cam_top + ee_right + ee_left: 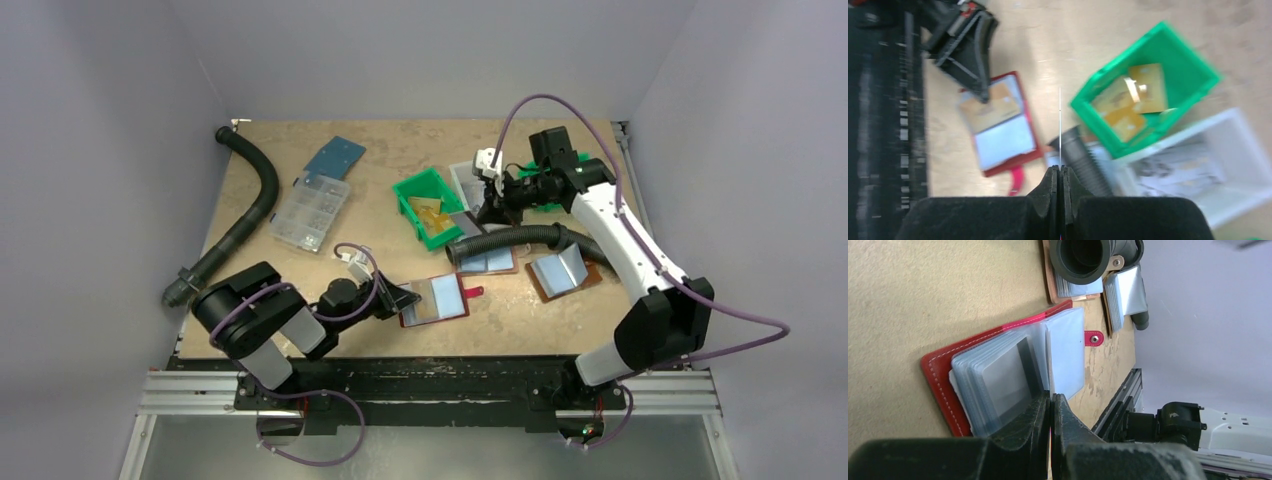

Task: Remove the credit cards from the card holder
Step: Remove the credit card from the card holder, then place the credit card in the storage box.

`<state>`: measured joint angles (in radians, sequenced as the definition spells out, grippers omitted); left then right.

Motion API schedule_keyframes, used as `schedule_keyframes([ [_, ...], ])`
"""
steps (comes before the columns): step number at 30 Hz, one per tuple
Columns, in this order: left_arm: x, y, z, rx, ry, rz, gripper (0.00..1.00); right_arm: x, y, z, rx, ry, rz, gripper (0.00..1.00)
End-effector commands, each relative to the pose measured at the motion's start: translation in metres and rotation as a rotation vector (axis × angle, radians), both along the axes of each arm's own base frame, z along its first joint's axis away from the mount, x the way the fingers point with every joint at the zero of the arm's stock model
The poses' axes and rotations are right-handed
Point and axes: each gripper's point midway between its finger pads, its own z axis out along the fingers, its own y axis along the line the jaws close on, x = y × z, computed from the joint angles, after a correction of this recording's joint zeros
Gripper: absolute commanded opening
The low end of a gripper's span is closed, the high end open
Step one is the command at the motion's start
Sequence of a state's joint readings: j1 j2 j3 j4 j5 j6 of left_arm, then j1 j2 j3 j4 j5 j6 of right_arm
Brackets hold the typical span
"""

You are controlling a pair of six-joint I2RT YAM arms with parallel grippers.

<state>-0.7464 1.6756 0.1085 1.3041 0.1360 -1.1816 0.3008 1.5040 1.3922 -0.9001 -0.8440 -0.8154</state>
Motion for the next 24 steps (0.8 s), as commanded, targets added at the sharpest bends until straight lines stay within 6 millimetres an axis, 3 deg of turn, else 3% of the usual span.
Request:
schedule_keyframes([
  [1, 0.011, -0.004, -0.004, 0.134, 0.014, -0.023, 0.0, 0.042, -0.023, 0.031, -0.157, -0.373, 0.042, 0.0],
  [8, 0.018, 0.002, 0.002, 0.331, -0.013, -0.064, 0.1, 0.091, -0.031, 0.046, -0.318, -0.695, 0.175, 0.0],
  [12, 0.019, 0.004, 0.007, 0.383, -0.033, -0.087, 0.15, 0.11, -0.032, 0.06, -0.357, -0.768, 0.187, 0.0],
  [21, 0.028, 0.014, 0.01, 0.462, -0.053, -0.103, 0.33, 0.109, -0.031, 0.054, -0.493, -0.829, 0.307, 0.0],
  [24, 0.034, 0.022, 0.017, 0.488, -0.059, -0.064, 0.48, 0.106, -0.032, 0.052, -0.529, -0.858, 0.35, 0.0],
])
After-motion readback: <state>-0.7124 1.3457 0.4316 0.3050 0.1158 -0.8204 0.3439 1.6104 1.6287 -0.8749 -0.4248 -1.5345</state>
